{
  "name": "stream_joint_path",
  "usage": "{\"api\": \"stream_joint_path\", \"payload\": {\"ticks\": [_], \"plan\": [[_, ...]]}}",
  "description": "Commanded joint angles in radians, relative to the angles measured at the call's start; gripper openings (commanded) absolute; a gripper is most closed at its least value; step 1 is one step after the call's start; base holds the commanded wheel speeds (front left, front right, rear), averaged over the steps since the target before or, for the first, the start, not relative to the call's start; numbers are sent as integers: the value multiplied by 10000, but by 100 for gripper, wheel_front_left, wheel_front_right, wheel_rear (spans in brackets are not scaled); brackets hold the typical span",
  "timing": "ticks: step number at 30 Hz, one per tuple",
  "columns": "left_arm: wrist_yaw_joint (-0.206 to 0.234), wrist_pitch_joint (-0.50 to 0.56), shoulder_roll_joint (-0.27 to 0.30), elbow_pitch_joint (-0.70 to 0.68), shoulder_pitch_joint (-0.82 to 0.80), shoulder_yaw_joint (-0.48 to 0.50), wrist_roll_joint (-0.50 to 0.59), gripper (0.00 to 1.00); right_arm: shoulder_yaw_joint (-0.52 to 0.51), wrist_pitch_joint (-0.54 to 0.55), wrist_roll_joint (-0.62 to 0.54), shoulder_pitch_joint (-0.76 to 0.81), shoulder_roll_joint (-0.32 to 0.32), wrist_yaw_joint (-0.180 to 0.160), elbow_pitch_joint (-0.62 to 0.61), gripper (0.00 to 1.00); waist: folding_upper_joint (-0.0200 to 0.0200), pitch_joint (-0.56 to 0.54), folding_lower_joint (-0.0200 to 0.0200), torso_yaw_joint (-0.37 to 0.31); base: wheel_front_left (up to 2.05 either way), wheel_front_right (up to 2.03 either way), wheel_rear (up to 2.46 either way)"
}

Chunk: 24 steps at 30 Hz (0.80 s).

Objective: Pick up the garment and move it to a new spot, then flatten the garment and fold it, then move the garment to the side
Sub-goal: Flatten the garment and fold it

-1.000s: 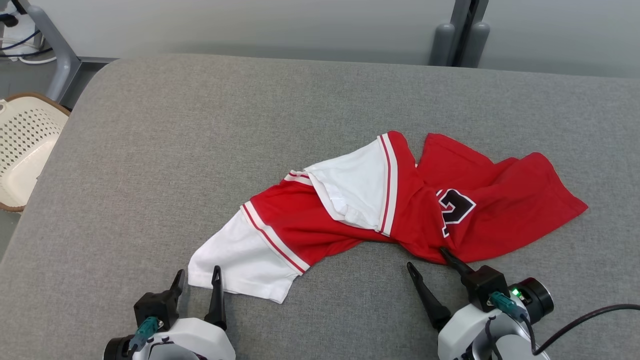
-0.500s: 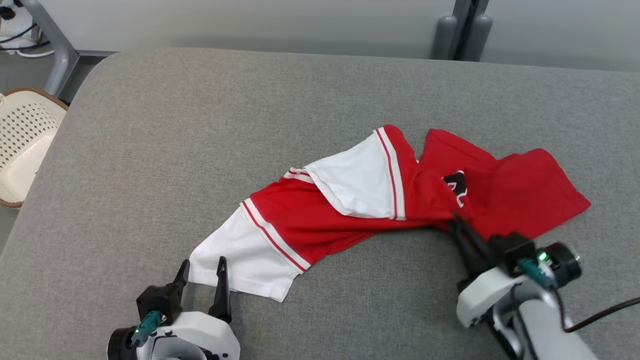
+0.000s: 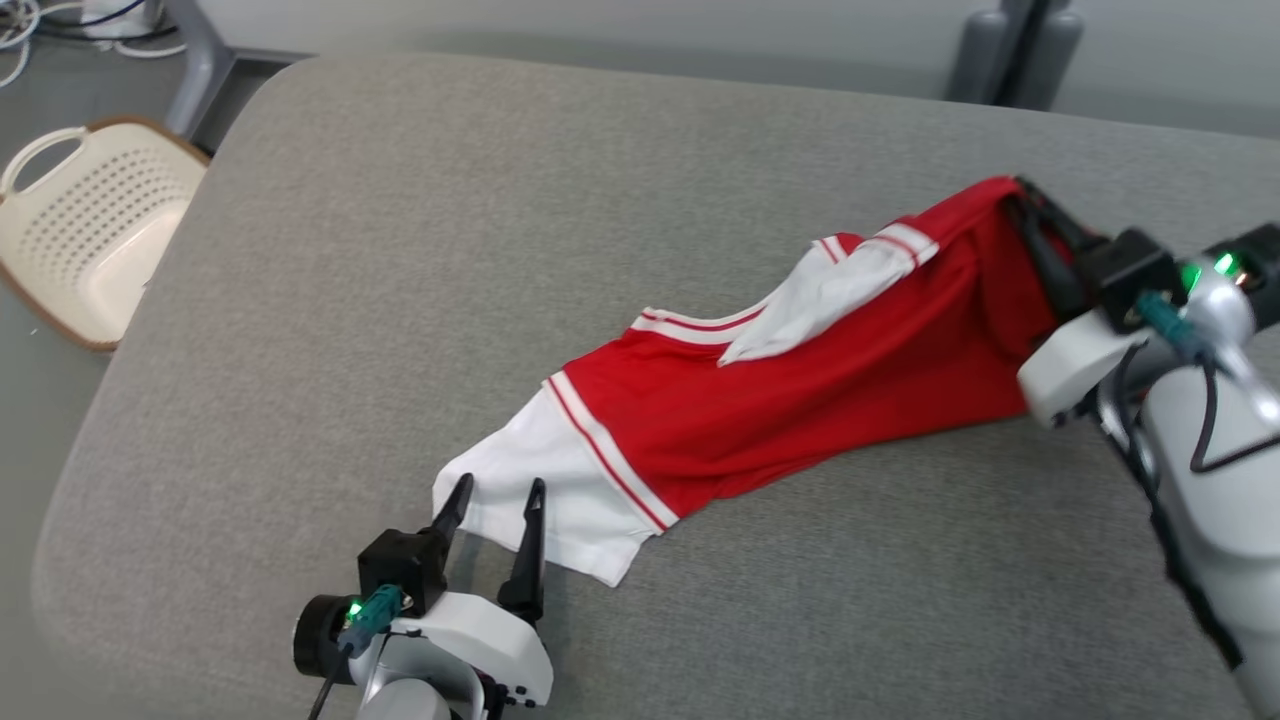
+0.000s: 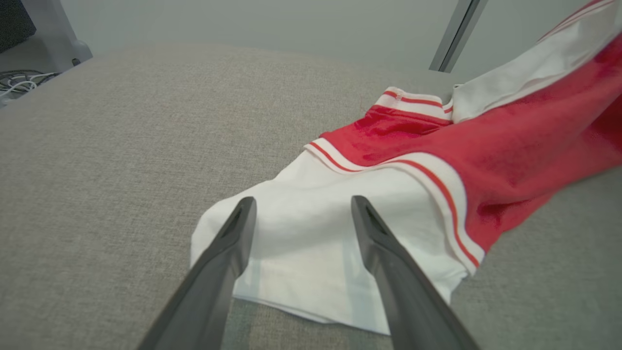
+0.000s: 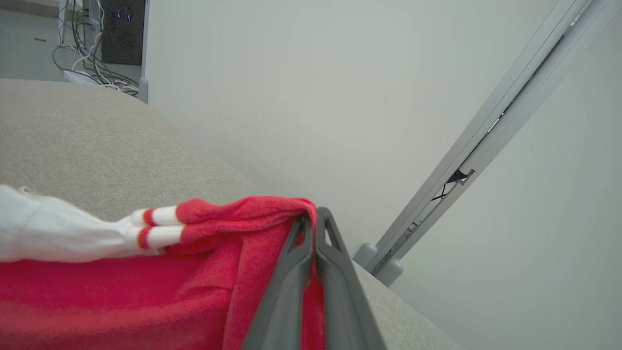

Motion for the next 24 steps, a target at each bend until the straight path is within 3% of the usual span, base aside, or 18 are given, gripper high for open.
{"api": "stream_joint_path", "payload": {"ticks": [1, 7, 15, 16, 18, 24], "plan": [[39, -17, 41, -29, -160, -136, -123, 100, 99, 17, -180, -454, -226, -3, 269, 0, 0, 300, 0, 470, 0, 0, 0], [168, -17, 41, -198, -359, -814, -496, 100, 745, 150, -832, -2634, -856, -3, 1797, 0, 0, 921, 0, 1546, 0, 0, 0], [332, -17, 36, -455, -496, -1433, -864, 100, 833, 224, -1347, -4468, -840, -3, 3257, 0, 0, 1450, 0, 2460, 0, 0, 0], [381, -17, 38, -493, -526, -1482, -892, 100, 795, 234, -1386, -4650, -799, -3, 3458, 16, 0, 1508, 0, 2518, 0, 0, 0], [422, -17, 33, -537, -566, -1544, -946, 100, 660, 248, -1491, -4898, -737, -3, 3828, 100, 0, 1593, 0, 2580, 0, 0, 0], [537, -17, 38, -572, -644, -1432, -1022, 100, -21, 34, -1425, -4746, -252, -3, 4152, 100, 0, 1668, 0, 2187, 0, 0, 0]]}}
